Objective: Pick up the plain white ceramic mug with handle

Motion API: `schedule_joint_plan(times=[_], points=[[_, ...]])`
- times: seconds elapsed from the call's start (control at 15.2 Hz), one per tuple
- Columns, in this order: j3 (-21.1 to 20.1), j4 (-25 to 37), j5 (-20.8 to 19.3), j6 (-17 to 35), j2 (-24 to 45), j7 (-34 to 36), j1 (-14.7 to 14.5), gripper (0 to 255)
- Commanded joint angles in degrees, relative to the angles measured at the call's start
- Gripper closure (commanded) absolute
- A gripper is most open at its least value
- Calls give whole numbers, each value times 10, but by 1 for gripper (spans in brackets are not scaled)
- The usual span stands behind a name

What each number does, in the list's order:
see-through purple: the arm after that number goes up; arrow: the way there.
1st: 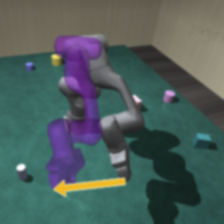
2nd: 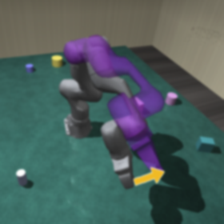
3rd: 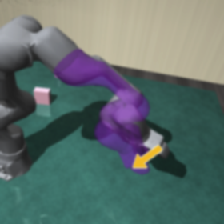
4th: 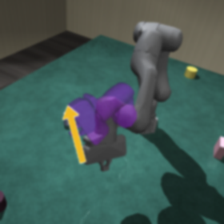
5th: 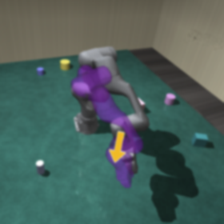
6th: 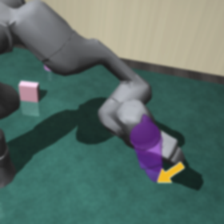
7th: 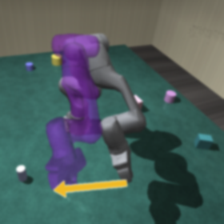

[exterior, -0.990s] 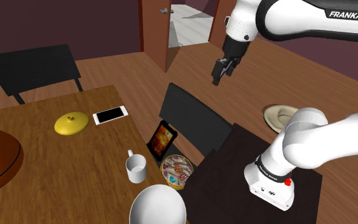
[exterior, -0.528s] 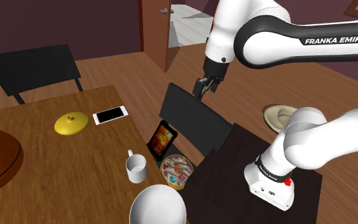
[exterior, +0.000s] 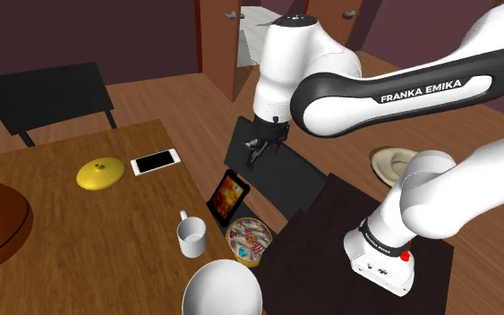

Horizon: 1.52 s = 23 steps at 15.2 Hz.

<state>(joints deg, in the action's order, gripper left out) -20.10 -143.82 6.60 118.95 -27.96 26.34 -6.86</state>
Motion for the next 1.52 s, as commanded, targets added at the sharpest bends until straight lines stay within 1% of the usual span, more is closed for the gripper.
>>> schedule_joint_plan(times=[0.0,0.2,0.4,0.59,0.79,0.99,1.25,1.32,1.45], points=[[-26,9,2,31,40,32,-3,0],[-60,29,-7,69,98,77,-1,0],[-92,55,-30,104,162,128,2,0],[-119,88,-68,132,232,186,3,0],[-135,129,-121,153,306,250,-4,0],[-136,176,-178,164,381,313,-24,0],[-119,250,-242,168,477,382,-69,0],[-113,271,-254,167,500,396,-82,0],[-108,271,-259,173,506,399,-86,0]])
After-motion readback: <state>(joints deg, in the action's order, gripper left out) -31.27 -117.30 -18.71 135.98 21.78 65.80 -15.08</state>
